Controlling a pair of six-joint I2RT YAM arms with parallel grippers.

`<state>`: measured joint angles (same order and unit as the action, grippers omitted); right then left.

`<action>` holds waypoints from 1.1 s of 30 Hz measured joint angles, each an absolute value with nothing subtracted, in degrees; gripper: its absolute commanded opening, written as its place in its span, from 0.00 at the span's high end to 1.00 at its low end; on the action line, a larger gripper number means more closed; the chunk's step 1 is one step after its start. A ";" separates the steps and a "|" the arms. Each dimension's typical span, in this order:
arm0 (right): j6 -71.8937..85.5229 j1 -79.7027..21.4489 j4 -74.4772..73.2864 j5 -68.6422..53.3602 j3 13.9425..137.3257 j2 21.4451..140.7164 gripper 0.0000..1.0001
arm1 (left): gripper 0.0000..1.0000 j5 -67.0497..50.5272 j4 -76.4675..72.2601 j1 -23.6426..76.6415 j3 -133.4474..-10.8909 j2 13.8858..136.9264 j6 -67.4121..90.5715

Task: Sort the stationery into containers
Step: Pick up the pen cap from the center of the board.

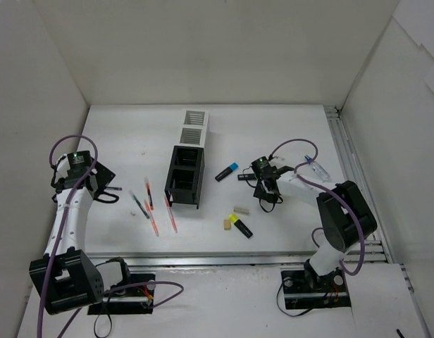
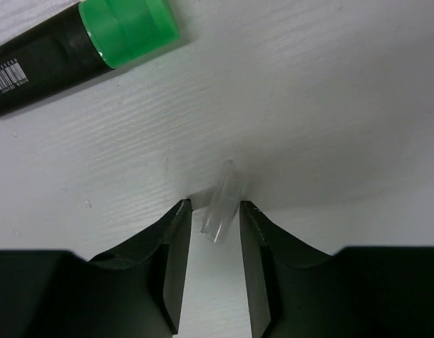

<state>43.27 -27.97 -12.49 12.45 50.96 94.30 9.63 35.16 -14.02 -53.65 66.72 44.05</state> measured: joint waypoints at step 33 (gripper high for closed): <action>30.83 -27.97 -11.77 9.78 52.99 95.13 1.00 | 0.00 5.74 33.01 -15.00 -54.50 75.53 40.21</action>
<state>30.83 -27.97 -11.77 9.78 52.99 95.13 5.74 33.01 -15.00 -54.50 75.53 40.21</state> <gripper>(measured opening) 0.130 0.996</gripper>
